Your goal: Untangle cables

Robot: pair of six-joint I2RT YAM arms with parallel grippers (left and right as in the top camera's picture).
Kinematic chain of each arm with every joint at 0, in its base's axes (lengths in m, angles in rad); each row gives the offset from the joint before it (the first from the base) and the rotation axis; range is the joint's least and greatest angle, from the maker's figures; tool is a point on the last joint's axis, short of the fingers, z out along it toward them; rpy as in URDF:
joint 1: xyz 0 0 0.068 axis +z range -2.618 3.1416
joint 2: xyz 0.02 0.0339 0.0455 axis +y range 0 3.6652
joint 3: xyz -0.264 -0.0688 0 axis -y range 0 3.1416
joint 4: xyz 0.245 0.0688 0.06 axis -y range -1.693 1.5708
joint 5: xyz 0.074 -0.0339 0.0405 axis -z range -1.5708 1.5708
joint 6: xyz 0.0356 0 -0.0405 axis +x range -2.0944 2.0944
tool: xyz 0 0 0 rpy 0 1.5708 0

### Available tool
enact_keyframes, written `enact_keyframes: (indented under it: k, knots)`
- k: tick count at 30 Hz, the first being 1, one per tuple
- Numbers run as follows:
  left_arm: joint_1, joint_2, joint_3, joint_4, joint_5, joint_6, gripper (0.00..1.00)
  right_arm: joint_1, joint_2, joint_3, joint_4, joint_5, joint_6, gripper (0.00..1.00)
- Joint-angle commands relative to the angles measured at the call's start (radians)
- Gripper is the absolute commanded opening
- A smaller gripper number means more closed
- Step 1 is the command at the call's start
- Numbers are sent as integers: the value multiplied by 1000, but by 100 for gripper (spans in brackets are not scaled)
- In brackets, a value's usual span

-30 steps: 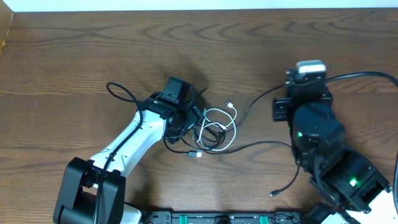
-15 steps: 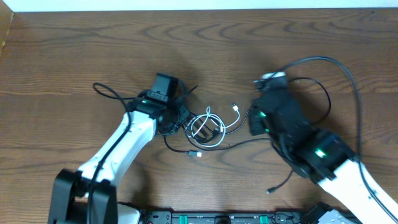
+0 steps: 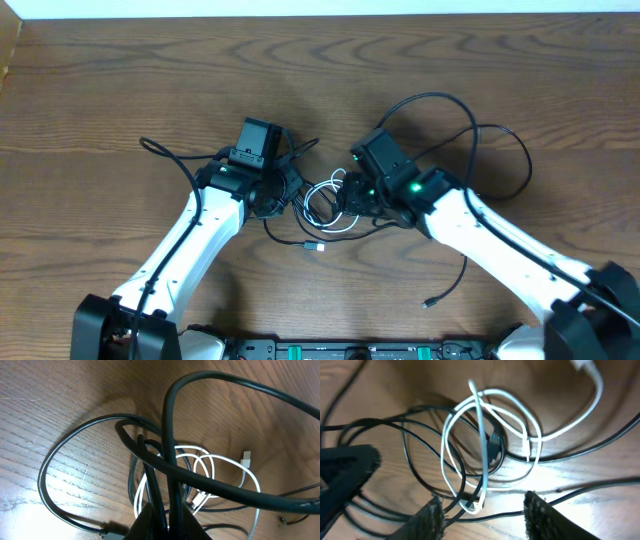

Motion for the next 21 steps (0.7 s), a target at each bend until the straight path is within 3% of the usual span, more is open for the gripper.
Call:
enact_keyframes:
  k: [1, 4, 7, 9, 10, 11, 16, 21]
  knots:
    - [3, -5, -8, -5, 1, 18, 12, -4, 34, 10, 16, -45, 86, 52]
    - [3, -5, -8, -5, 1, 18, 12, -3, 68, 10, 38, -33, 93, 52]
    - [3, -5, -8, -5, 1, 18, 12, 2, 110, 10, 57, -40, 126, 41]
    - [3, -5, -8, -5, 1, 18, 12, 3, 147, 10, 100, -74, 135, 24]
    - [3, -5, -8, -5, 1, 18, 12, 3, 171, 10, 143, -123, 133, 6]
    - [3, -5, -8, -6, 0, 19, 12, 3, 187, 10, 178, -163, 121, 1]
    - [4, -5, -8, -30, -24, 57, 12, -32, 201, 10, 293, -221, 21, 1]
    - [4, -5, -8, -90, -90, 63, 13, -150, 106, 10, 427, -373, -183, 1]
